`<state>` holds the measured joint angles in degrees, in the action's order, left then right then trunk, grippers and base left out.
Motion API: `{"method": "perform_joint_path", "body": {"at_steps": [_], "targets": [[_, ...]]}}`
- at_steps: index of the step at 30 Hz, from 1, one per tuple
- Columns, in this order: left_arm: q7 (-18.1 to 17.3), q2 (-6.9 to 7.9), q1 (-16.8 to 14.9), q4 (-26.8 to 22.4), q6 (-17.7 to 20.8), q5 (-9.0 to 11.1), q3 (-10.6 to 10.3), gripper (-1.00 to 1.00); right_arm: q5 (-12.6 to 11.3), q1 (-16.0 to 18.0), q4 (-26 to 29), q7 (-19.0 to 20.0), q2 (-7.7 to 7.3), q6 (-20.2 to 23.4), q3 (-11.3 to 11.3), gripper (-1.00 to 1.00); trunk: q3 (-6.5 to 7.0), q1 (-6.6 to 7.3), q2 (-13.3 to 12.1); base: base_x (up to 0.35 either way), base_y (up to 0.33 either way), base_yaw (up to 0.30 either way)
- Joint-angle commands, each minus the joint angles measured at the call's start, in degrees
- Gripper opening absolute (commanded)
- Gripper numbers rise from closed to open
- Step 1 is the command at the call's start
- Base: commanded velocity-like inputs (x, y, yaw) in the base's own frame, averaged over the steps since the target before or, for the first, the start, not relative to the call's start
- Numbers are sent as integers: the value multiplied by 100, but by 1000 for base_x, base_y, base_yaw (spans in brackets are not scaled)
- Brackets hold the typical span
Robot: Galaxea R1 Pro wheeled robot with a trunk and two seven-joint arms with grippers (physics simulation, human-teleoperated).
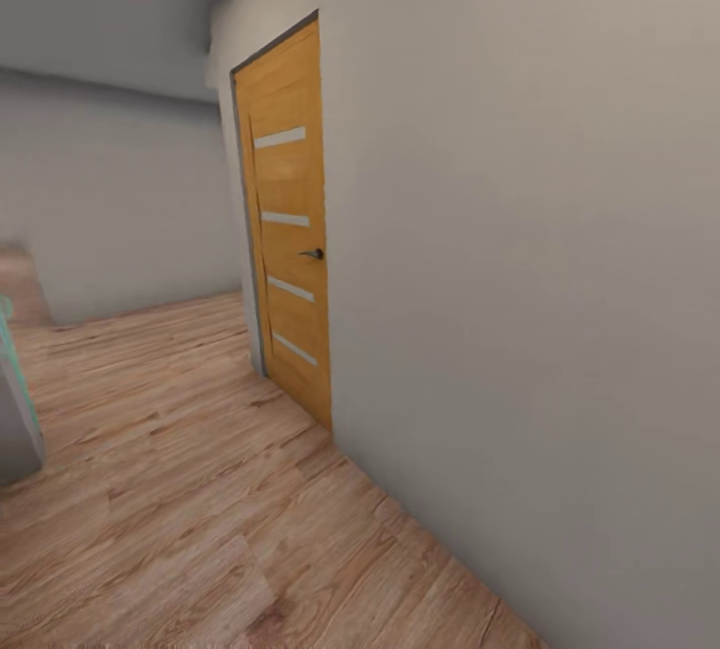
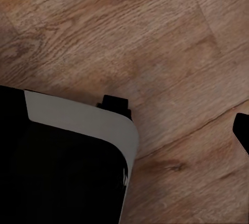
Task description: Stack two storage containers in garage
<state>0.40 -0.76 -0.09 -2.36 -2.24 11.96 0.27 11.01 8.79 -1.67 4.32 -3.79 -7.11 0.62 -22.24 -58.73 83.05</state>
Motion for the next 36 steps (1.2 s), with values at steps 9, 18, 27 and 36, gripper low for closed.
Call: {"method": "perform_joint_path", "body": {"at_steps": [9, 18, 27, 36], "targets": [[4, -3, 1, -1, -14, 35, 0, 100, -547, 8, -26, 17, 1, -40, 3, 100, -6, 0, 3, 0, 0, 298], [4, -3, 1, -1, -14, 35, 1, 100, -572, 8, -27, 24, 1, -45, 18, 100, -6, 0, 3, 0, 0, 297], [11, 0, 1, -6, -42, 35, 4, 100, -540, 8, -22, 25, -1, -45, 44, 100, -6, 0, 3, 0, 0, 297], [13, 11, 0, -364, -419, 41, 0, 100, -513, 8, -22, 25, -8, -53, 52, 100, -6, 0, 3, 0, 0, 297]]}}
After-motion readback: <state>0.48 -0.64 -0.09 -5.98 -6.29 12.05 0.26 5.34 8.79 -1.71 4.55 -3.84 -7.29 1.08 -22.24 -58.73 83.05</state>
